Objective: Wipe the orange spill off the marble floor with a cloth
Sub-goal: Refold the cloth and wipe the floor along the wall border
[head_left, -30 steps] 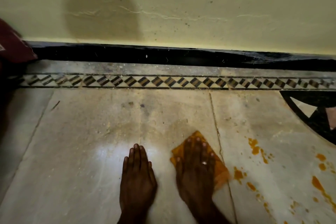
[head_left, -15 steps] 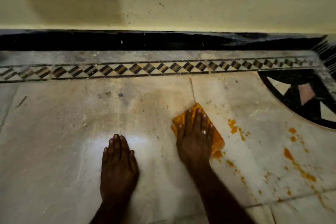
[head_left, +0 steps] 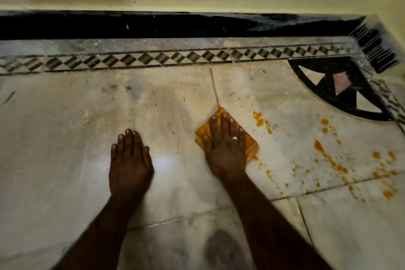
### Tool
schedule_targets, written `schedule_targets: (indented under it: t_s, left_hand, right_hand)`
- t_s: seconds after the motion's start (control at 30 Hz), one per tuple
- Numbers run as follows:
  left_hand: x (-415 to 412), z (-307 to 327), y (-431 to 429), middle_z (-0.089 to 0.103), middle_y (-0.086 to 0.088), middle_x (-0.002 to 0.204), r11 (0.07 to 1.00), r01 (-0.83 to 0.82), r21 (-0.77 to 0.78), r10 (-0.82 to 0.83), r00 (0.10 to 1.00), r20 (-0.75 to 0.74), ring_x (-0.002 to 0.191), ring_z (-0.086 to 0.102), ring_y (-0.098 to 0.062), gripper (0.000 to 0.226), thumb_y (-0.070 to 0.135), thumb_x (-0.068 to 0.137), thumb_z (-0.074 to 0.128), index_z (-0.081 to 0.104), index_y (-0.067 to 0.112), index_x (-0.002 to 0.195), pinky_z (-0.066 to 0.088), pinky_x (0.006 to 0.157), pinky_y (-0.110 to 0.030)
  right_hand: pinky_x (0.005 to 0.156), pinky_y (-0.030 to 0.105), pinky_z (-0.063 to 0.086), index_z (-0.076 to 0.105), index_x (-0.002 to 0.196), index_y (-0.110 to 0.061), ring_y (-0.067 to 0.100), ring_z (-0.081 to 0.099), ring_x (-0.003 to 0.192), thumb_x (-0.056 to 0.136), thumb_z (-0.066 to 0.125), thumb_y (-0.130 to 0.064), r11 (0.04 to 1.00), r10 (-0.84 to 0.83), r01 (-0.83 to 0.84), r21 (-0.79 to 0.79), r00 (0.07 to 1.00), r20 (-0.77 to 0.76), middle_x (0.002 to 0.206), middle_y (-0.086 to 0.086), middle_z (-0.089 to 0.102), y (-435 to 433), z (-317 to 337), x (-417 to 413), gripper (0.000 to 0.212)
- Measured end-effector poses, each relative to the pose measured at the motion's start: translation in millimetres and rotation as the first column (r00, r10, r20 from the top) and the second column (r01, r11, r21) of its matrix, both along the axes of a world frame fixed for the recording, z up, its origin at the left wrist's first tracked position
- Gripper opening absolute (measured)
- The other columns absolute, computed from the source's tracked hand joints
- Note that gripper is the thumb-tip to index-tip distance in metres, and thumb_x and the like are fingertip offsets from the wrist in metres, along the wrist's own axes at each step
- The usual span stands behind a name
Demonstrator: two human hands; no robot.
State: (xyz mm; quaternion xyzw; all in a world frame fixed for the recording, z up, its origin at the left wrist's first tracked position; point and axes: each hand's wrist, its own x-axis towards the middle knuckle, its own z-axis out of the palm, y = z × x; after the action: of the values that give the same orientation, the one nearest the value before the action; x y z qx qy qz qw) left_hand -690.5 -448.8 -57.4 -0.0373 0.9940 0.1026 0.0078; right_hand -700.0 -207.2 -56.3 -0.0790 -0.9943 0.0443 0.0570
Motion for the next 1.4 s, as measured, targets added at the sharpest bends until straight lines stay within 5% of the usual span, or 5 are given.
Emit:
schedule_targets:
  t_s: [0.33,0.73,0.97,1.2,1.4]
  left_hand:
    - [20,-6,43,0.034,-0.023,0.159,0.979,0.203,0.016,-0.202,0.978,-0.046,0.148,0.032,-0.035,0.061,0.032,0.103,0.026,0.034,-0.004,0.152,0.018,0.123,-0.047]
    - [82,-1,136,0.034,-0.017,0.160,0.802,0.594,0.059,-0.593,0.804,-0.036,0.149,0.034,-0.030,0.060,0.035,0.103,0.032,0.035,0.003,0.153,0.020,0.122,-0.044]
    - [82,-6,133,0.040,-0.016,0.157,0.792,0.608,0.059,-0.604,0.793,-0.079,0.146,0.039,-0.029,0.055,0.030,0.103,0.035,0.041,0.003,0.151,0.025,0.122,-0.046]
    - [83,-2,134,0.033,-0.011,0.162,0.806,0.584,0.099,-0.586,0.810,-0.013,0.150,0.031,-0.026,0.058,0.033,0.103,0.029,0.035,0.007,0.154,0.019,0.124,-0.042]
    - [85,5,139,0.032,-0.013,0.162,0.805,0.583,0.108,-0.591,0.804,0.068,0.149,0.032,-0.029,0.058,0.033,0.103,0.029,0.034,0.006,0.154,0.020,0.123,-0.044]
  right_hand:
    - [0.123,0.056,0.023,0.029,0.161,-0.019,0.031,0.023,0.156,0.106,0.039,-0.044,0.983,0.181,-0.183,-0.024,0.981,-0.068,0.168,0.012,0.025,-51,-1,96,0.061]
    - [0.123,0.057,0.023,0.022,0.163,-0.019,0.034,0.029,0.153,0.106,0.032,-0.046,0.958,-0.285,0.284,0.038,0.958,0.038,0.167,0.015,0.026,43,5,195,0.064]
    - [0.125,0.055,0.018,0.034,0.159,-0.027,0.029,0.028,0.154,0.103,0.038,-0.048,0.999,0.030,-0.031,0.019,0.999,0.029,0.167,0.008,0.028,52,5,167,0.060]
    - [0.123,0.056,0.022,0.026,0.162,-0.027,0.029,0.028,0.154,0.105,0.028,-0.051,0.965,-0.256,0.249,0.082,0.962,0.099,0.168,0.008,0.025,144,7,207,0.062]
    - [0.119,0.061,0.028,0.023,0.162,-0.014,0.039,0.026,0.153,0.106,0.031,-0.046,0.933,-0.358,0.358,0.014,0.928,0.100,0.168,0.017,0.022,63,9,267,0.065]
